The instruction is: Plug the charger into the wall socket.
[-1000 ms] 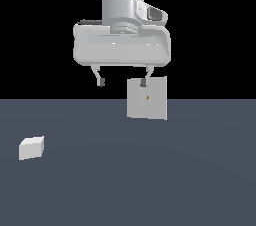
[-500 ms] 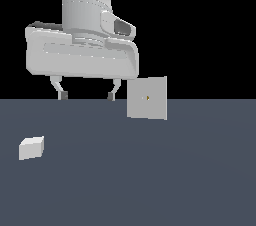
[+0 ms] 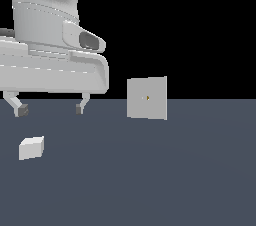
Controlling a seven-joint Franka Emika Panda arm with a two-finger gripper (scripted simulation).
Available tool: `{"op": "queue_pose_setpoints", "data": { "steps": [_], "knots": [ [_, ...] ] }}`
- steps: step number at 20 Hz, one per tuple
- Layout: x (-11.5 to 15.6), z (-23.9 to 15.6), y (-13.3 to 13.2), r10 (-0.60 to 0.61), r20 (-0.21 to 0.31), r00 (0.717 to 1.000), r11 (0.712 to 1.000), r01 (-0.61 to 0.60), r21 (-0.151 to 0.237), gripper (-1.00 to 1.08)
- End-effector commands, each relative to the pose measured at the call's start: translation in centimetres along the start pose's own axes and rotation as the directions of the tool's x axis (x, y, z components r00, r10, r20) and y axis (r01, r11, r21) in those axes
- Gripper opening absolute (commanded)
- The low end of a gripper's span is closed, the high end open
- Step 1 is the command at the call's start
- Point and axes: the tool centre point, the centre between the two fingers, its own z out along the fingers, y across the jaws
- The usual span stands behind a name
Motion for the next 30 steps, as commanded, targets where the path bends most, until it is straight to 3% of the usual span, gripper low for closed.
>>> {"op": "queue_pose_setpoints", "data": {
  "steps": [1, 10, 18, 30],
  "knots": [
    [-0.1, 0.5, -1.1, -0.028, -0.020, 0.999, 1.000, 0.028, 0.005, 1.00],
    [-0.4, 1.4, -3.1, -0.077, -0.051, 0.996, 0.997, 0.078, 0.012, 1.00],
    [-0.7, 2.1, -3.0, -0.077, -0.050, 0.996, 0.997, 0.078, 0.012, 1.00],
    [-1.9, 6.1, -3.0, -0.080, -0.051, 0.996, 0.997, 0.080, 0.010, 1.00]
  ]
}}
